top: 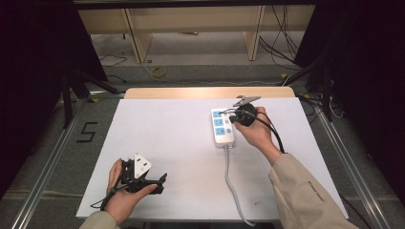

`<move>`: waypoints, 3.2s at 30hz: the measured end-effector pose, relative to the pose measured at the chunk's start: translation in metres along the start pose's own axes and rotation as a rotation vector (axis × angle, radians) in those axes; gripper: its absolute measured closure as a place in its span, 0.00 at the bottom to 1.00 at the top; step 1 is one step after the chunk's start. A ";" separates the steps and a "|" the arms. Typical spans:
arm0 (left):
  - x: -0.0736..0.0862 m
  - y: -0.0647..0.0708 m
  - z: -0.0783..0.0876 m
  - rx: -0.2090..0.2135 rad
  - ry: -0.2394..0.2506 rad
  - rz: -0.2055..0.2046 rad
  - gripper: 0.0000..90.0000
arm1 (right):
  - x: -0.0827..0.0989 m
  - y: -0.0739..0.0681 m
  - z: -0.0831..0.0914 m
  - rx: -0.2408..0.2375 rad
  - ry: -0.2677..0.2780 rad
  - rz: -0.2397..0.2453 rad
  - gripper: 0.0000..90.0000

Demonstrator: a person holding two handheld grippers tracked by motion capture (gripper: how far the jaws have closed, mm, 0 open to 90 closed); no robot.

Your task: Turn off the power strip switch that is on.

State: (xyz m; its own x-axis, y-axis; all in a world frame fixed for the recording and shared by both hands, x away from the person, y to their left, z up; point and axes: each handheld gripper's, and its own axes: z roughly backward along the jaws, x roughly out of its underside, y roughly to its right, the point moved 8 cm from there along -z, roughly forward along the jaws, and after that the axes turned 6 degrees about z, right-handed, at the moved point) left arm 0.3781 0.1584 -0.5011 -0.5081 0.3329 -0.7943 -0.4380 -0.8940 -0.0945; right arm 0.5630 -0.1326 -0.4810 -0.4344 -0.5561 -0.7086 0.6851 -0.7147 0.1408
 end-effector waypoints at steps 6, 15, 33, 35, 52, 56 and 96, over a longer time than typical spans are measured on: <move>0.000 0.000 0.000 0.000 0.002 0.003 0.01 | -0.002 -0.001 -0.008 -0.001 -0.016 -0.007 1.00; -0.001 0.001 -0.002 0.001 0.001 0.000 0.02 | -0.002 0.004 -0.020 0.006 -0.056 -0.017 1.00; -0.001 0.002 -0.003 0.004 0.001 -0.001 0.02 | 0.000 0.012 -0.038 0.008 -0.110 -0.042 1.00; -0.001 0.002 -0.004 0.004 0.000 -0.001 0.02 | 0.001 0.011 -0.039 0.008 -0.115 -0.045 1.00; 0.000 0.002 -0.004 0.005 -0.003 -0.001 0.02 | -0.005 0.009 -0.047 -0.009 -0.134 -0.042 1.00; -0.001 0.002 -0.004 0.006 -0.002 -0.003 0.02 | -0.003 0.008 -0.050 -0.010 -0.152 -0.045 1.00; -0.001 0.003 -0.003 0.005 -0.003 -0.011 0.03 | -0.005 0.007 -0.050 0.002 -0.227 -0.080 1.00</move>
State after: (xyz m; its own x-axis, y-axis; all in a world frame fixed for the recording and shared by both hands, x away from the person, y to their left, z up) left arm 0.3796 0.1543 -0.5027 -0.5052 0.3437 -0.7916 -0.4476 -0.8886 -0.1002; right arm 0.5994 -0.1141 -0.5110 -0.6078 -0.5787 -0.5438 0.6420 -0.7611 0.0925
